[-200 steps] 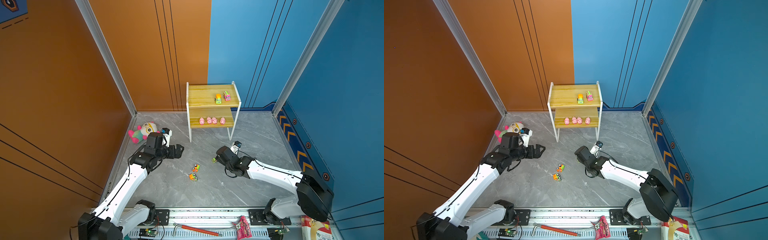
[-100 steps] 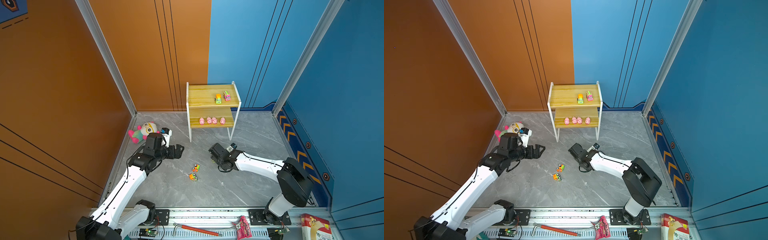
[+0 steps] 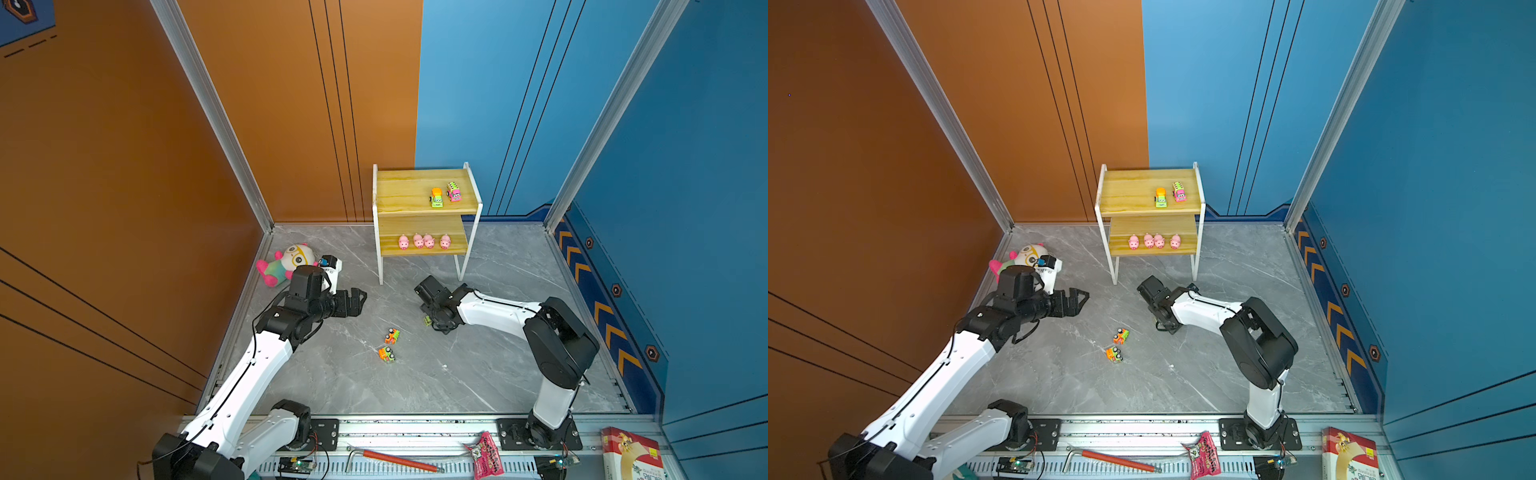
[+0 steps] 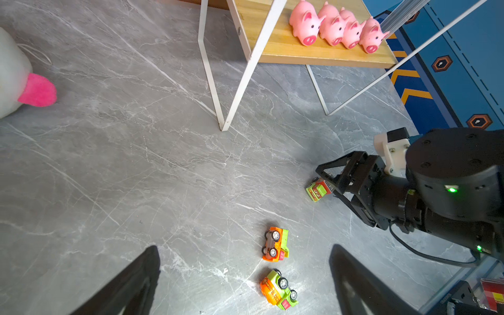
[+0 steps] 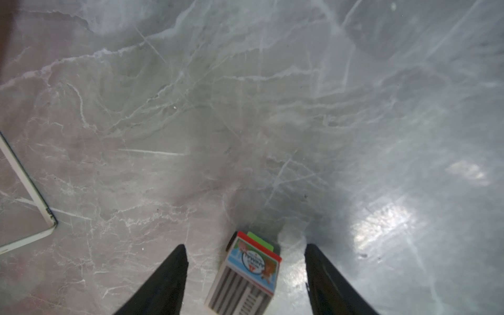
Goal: Organize plastic toys on shelves
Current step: Rotate the plastic toy at the center of the table.
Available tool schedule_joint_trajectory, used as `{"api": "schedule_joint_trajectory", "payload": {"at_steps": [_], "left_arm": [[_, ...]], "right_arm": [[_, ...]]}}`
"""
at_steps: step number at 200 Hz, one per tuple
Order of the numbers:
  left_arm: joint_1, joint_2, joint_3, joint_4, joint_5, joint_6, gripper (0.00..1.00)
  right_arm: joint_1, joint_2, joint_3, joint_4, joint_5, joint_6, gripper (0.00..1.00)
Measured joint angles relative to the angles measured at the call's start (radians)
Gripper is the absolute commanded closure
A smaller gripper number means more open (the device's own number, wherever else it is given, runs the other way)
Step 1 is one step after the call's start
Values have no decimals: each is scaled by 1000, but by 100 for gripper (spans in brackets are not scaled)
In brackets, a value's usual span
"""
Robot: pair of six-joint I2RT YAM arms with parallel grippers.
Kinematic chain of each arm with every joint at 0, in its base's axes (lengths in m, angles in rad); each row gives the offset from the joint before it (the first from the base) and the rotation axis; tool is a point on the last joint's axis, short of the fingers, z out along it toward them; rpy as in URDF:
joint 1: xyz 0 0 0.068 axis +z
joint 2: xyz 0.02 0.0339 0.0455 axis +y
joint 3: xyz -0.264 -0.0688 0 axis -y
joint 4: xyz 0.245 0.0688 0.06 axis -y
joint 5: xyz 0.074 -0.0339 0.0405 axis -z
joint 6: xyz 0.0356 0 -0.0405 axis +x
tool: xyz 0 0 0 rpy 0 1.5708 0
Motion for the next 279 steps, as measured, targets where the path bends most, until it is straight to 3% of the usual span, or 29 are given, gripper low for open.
{"api": "schedule_joint_trajectory", "payload": {"at_steps": [24,57,87,125,245,279], "left_arm": [[5,0,0,0,0,0,3],[13,0,0,0,1,0,3],[21,1,0,0,2,0,3],[32,10,0,0,7,0,3],[41,29,0,0,12,-3,3],[41,29,0,0,15,-3,3]], "right_arm": [[-7,21,19,-4,-19,-8,43],[-9,30,32,-19,-31,-58,58],[-16,33,55,-48,-48,-166,69],[-22,47,92,-79,-53,-305,74],[17,182,329,-156,-53,-763,64],[52,225,397,-194,-42,-880,46]]}}
